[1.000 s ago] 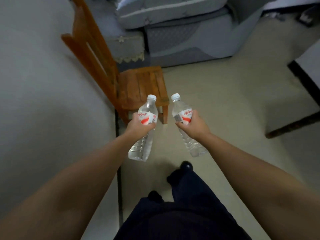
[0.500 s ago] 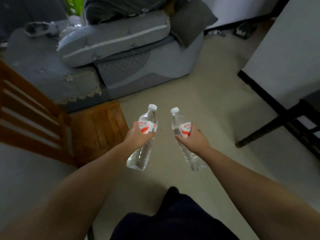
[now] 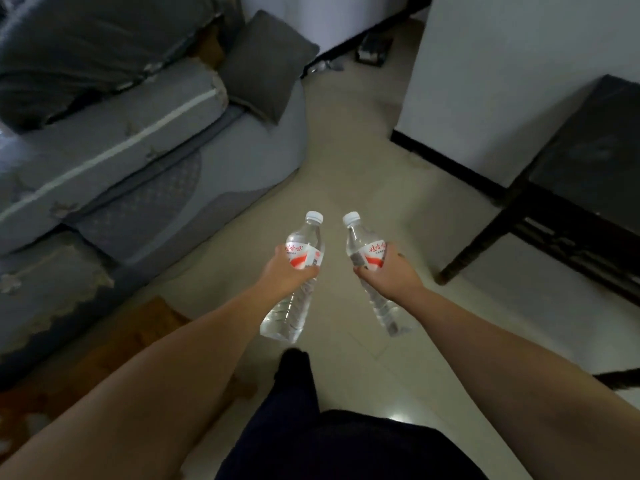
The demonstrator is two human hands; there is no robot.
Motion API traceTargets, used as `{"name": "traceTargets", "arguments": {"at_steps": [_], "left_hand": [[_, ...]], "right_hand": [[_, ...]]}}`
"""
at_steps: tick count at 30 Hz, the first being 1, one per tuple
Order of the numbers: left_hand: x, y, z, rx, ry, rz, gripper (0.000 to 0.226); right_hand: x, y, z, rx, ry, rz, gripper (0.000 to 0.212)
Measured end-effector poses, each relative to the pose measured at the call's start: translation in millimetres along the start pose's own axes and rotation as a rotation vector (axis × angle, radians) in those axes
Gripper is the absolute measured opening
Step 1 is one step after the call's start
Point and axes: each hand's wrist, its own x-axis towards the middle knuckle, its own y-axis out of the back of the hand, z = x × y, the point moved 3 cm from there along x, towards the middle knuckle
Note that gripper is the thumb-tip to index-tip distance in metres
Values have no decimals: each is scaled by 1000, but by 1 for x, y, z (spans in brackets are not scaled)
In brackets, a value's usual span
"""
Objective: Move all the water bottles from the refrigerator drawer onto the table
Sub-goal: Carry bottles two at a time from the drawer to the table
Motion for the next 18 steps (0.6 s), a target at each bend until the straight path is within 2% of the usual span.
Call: {"name": "traceTargets", "arguments": {"at_steps": [7, 13, 18], "left_hand": [[104, 26, 66, 133, -164, -163, 46], [171, 18, 106, 193, -220, -200, 59], [221, -17, 147, 250, -227, -300, 75]], "right_hand": [[70, 19, -25, 130, -204, 152, 67], [111, 29, -33, 127, -295, 188, 69], [156, 57, -16, 152, -358, 223, 71]]}}
